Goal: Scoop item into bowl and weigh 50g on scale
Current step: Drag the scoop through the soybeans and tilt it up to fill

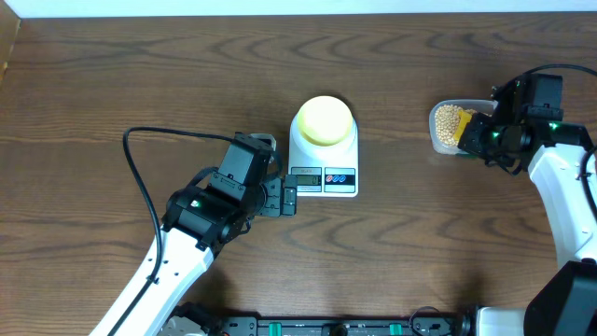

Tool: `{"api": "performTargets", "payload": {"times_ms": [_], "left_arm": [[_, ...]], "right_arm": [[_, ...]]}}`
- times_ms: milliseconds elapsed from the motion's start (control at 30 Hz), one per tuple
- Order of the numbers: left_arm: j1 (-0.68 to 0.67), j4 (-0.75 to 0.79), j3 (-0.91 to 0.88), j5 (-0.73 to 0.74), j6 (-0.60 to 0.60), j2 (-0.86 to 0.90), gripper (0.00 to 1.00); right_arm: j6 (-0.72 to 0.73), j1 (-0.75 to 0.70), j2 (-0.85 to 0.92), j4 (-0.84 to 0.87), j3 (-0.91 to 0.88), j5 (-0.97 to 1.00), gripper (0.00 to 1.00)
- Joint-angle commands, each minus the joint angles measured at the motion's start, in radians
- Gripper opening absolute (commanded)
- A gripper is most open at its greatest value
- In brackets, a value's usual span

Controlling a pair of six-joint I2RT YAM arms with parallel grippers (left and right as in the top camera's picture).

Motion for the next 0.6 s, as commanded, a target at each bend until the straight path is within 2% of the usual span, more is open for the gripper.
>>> {"api": "performTargets", "payload": {"times_ms": [0, 567], "left_arm": [[0.005, -0.001, 0.001, -0.013, 0.012, 0.0, 0.98], [0.005, -0.001, 0.001, -0.013, 0.012, 0.0, 0.98]], "right_arm": [[0.04, -0.017, 0.007, -0.001, -0.015, -0.076, 0.01], [0.066, -0.104, 0.007, 0.025, -0.053, -0.204, 0.01]]}}
